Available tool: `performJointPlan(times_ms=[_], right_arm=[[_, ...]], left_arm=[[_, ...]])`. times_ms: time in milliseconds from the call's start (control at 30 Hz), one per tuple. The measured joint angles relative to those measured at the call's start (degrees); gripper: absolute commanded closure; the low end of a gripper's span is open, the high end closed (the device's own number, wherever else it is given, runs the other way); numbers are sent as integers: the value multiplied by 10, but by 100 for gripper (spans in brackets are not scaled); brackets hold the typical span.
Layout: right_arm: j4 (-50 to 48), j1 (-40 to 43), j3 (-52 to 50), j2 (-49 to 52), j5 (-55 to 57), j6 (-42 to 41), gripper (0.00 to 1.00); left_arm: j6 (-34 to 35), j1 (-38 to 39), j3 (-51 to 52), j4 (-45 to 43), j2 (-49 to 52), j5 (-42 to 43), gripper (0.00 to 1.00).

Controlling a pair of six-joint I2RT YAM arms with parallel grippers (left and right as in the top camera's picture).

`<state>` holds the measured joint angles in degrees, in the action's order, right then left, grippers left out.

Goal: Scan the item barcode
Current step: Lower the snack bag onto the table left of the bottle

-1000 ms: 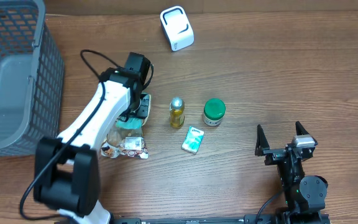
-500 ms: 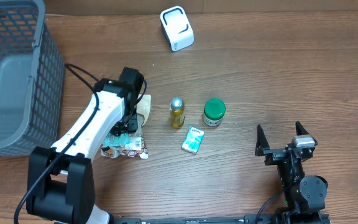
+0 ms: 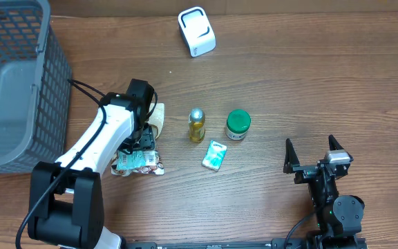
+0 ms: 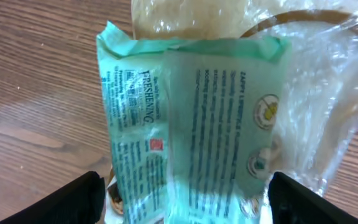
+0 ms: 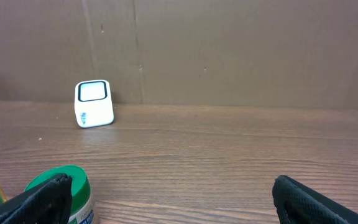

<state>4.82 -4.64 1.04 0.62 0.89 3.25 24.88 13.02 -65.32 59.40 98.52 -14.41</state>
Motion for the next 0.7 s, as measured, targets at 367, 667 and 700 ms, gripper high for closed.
performJointPlan(times_ms=[367,667,700], right_arm=[[0,0,0,0,0,0,0],[0,0,0,0,0,0,0],[0,0,0,0,0,0,0]], left_arm=[[-25,-61,-45,30,-28,5,8],[-81,-202,-45,4,-28,57,20],[-85,-213,-45,4,-28,63,24]])
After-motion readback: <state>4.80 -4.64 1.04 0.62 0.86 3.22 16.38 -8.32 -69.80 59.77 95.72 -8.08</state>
